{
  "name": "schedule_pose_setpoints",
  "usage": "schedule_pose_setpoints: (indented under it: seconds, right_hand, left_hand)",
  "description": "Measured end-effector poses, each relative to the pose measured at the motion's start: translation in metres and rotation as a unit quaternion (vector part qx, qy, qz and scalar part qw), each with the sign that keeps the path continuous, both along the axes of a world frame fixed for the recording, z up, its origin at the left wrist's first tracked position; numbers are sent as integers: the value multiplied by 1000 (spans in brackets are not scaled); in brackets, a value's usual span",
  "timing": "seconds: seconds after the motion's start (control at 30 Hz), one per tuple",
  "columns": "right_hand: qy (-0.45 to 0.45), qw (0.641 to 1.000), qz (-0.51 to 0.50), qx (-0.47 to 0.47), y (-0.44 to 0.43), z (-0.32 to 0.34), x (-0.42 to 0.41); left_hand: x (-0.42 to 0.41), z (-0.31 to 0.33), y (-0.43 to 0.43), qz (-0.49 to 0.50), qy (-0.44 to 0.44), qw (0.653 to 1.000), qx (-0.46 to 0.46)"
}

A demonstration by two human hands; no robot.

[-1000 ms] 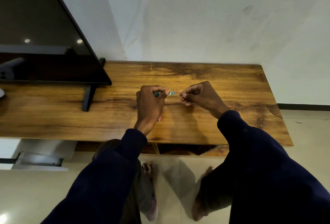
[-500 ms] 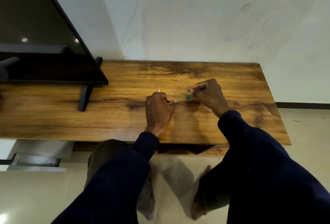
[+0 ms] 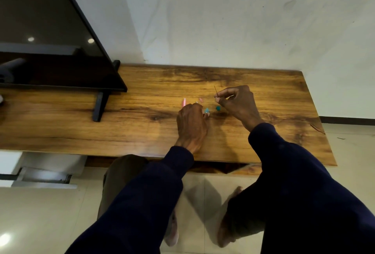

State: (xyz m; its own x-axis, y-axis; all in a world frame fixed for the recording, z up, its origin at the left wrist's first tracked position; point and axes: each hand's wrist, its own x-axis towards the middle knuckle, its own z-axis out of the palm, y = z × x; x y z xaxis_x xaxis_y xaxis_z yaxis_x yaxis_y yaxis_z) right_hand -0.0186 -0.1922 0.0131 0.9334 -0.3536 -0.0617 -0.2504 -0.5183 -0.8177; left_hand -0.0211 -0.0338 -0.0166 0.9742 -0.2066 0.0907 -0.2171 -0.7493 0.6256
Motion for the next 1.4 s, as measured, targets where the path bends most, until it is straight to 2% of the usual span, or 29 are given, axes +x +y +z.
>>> schedule_pose_setpoints:
  seconds: [0.17, 0.3, 0.43, 0.6, 0.73, 0.9, 1.07, 1.4]
  right_hand:
    - [-4, 1000, 3, -8, 2, 1, -1]
    - [-15, 1000, 1, 5, 3, 1, 1]
    - [-14, 1000, 5, 14, 9, 0, 5]
    - [-8, 1000, 9, 18, 16, 3, 7]
    - [-7, 1000, 9, 20, 16, 5, 6]
    - [-16, 999, 4, 44, 17, 8, 4]
    - [-22, 996, 8, 89, 24, 14, 6]
    - [-128, 970, 77, 192, 39, 49, 7]
  left_hand:
    - [-1, 1, 8, 6, 10, 999, -37]
    - [10, 8, 30, 79, -25, 994, -75]
    - [28, 7, 47, 123, 15, 992, -37]
    - [35, 0, 46, 108, 82, 991, -11]
    - [35, -2, 44, 98, 93, 991, -7]
    - [36, 1, 43, 84, 85, 993, -14]
    - [29, 11, 46, 83, 57, 993, -61]
    - [4, 47, 54, 27, -27, 980, -195]
